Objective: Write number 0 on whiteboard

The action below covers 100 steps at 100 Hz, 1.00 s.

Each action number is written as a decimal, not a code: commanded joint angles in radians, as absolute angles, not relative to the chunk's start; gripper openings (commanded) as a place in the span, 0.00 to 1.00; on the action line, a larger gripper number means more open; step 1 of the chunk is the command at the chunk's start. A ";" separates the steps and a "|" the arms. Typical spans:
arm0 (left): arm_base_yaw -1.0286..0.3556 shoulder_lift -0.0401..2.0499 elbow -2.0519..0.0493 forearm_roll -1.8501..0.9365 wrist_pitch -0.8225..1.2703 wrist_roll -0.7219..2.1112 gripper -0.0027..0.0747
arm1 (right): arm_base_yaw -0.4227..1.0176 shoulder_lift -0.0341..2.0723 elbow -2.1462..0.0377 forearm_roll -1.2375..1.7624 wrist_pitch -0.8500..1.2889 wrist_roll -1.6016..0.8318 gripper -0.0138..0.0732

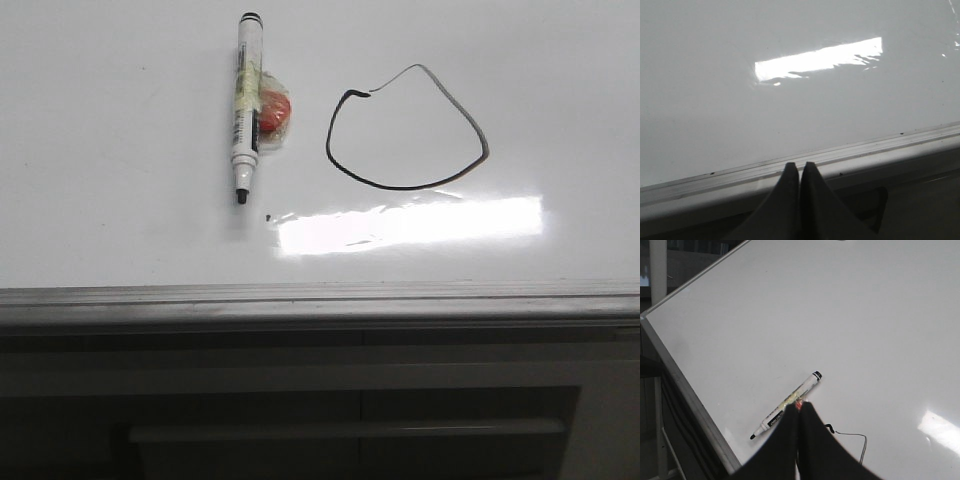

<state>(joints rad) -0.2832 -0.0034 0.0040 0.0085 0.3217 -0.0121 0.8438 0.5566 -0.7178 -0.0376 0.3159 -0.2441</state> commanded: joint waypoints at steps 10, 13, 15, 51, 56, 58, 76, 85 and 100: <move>-0.279 -0.032 0.035 0.000 0.260 -0.015 0.01 | 0.822 0.548 -0.713 -0.147 0.282 -0.245 0.08; -0.279 -0.032 0.035 0.000 0.260 -0.015 0.01 | 0.809 0.541 -0.693 -0.177 0.288 -0.238 0.08; -0.279 -0.032 0.035 0.000 0.260 -0.015 0.01 | 0.789 0.535 -0.672 -0.179 0.287 -0.220 0.08; -0.279 -0.032 0.035 0.000 0.260 -0.015 0.01 | 0.492 0.289 -0.163 -0.175 -0.035 -0.048 0.08; -0.279 -0.032 0.035 0.000 0.260 -0.015 0.01 | 0.450 0.236 -0.116 -0.175 -0.021 -0.018 0.08; -0.279 -0.032 0.035 0.000 0.260 -0.015 0.01 | 0.434 0.213 -0.098 -0.174 -0.014 -0.006 0.08; -0.279 -0.032 0.035 0.000 0.260 -0.015 0.01 | 0.338 0.023 -0.009 -0.144 0.115 0.027 0.08; -0.279 -0.032 0.035 0.000 0.260 -0.015 0.01 | 0.312 -0.031 0.027 -0.107 0.151 0.027 0.08; -0.279 -0.032 0.035 0.000 0.262 -0.015 0.01 | 0.309 -0.026 0.024 -0.093 0.298 0.027 0.08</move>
<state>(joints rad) -0.2832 -0.0034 0.0040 0.0085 0.3217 -0.0121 0.3162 -0.0106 0.0131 -0.0998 0.2936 0.0236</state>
